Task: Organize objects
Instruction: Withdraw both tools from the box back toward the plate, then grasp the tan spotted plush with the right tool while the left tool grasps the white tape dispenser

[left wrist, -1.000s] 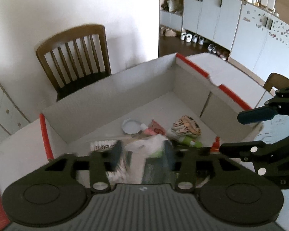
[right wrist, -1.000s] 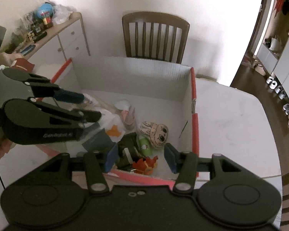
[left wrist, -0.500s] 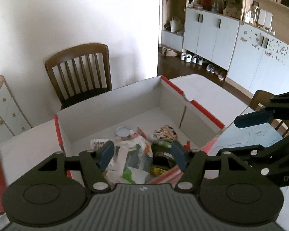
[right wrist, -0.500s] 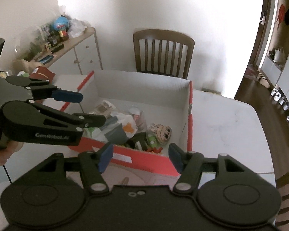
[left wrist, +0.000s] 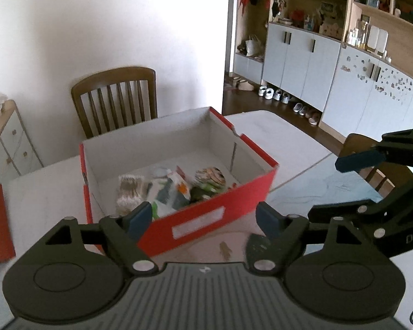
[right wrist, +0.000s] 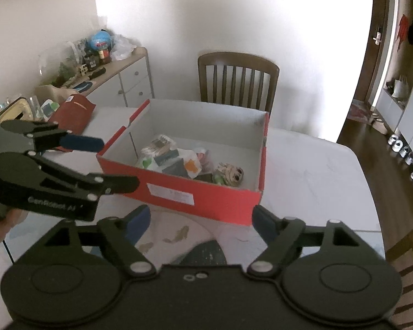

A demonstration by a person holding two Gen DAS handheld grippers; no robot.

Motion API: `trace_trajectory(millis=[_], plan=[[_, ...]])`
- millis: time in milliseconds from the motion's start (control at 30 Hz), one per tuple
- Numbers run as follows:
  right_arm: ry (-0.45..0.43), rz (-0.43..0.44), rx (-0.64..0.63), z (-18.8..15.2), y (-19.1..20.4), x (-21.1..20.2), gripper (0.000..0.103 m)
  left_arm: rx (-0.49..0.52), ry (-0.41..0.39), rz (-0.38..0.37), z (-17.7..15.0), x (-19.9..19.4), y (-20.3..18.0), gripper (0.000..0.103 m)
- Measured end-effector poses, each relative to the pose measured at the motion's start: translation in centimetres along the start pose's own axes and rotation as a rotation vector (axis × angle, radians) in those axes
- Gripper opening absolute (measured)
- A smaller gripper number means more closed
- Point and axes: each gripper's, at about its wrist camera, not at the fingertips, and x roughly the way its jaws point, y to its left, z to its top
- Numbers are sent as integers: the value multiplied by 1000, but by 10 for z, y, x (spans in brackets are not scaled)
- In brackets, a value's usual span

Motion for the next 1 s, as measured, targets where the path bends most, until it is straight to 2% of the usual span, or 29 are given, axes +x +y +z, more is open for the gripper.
trace_trajectory(millis=[233,333,400,667,867,1000], plan=[[-24,-1,22,-19,-8,-15,102,-46,7,12,-24,-13,-17,83],[-24,-2,31,-29,-11,-18,102,-56,11,15,-36,-15,-26,90],[-15,0,44,-34,-14,-18,102,-66,9,14,-45,-16,-31,103],[25,-5,57,-51,-16,-6,102,-85,36,-3,-85,-10,-57,103],[69,2,59,-64,-13,10,102,-79,84,2,-116,5,-79,103],[101,6,57,-70,-11,23,102,-111,112,-18,-129,16,-86,103]])
